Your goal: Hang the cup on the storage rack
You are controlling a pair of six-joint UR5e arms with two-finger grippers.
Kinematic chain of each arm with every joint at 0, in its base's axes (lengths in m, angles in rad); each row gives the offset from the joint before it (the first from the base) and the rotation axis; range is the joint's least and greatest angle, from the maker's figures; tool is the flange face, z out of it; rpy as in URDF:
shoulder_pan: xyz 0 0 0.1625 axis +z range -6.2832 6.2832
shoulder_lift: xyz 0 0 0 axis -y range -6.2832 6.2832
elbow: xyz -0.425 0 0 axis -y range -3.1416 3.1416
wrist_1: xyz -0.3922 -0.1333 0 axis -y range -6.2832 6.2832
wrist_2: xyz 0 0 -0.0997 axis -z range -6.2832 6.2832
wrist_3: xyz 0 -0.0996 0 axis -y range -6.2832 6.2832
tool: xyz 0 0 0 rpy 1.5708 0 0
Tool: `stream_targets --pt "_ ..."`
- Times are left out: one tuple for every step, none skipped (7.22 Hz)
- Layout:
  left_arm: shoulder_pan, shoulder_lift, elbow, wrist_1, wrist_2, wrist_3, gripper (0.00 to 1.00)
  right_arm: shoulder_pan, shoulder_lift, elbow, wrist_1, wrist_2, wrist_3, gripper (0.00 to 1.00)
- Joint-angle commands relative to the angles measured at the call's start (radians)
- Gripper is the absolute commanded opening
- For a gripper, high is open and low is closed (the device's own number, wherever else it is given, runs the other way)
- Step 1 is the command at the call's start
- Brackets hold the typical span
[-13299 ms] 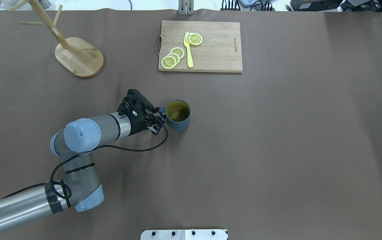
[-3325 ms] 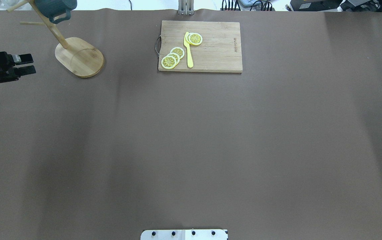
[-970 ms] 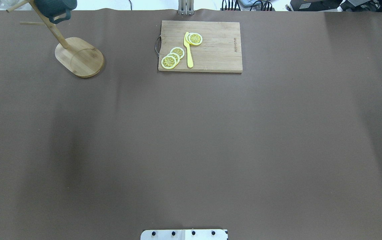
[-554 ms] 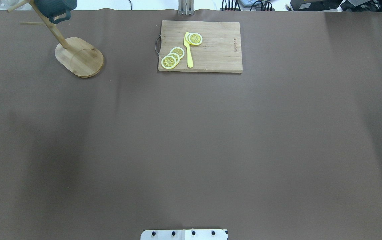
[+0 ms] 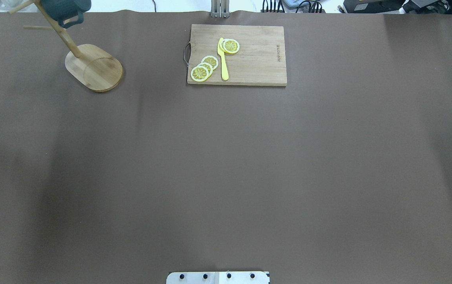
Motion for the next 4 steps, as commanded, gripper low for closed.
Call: stream_targets --pt "-0.054 0.012 -0.018 0.205 -0.015 0.249 0.99 0.000 0.001 0.001 0.001 0.001 0.000 1.00" --pt "-0.116 0.014 -0.036 0.271 -0.004 0.343 0.99 0.000 0.001 0.001 0.001 0.001 0.000 1.00" --pt "-0.131 0.018 -0.064 0.311 0.048 0.370 0.99 0.000 0.001 0.002 0.001 0.001 0.000 1.00" --pt "-0.132 0.021 -0.072 0.372 0.063 0.366 0.99 0.000 -0.001 0.002 0.001 0.003 0.000 1.00"
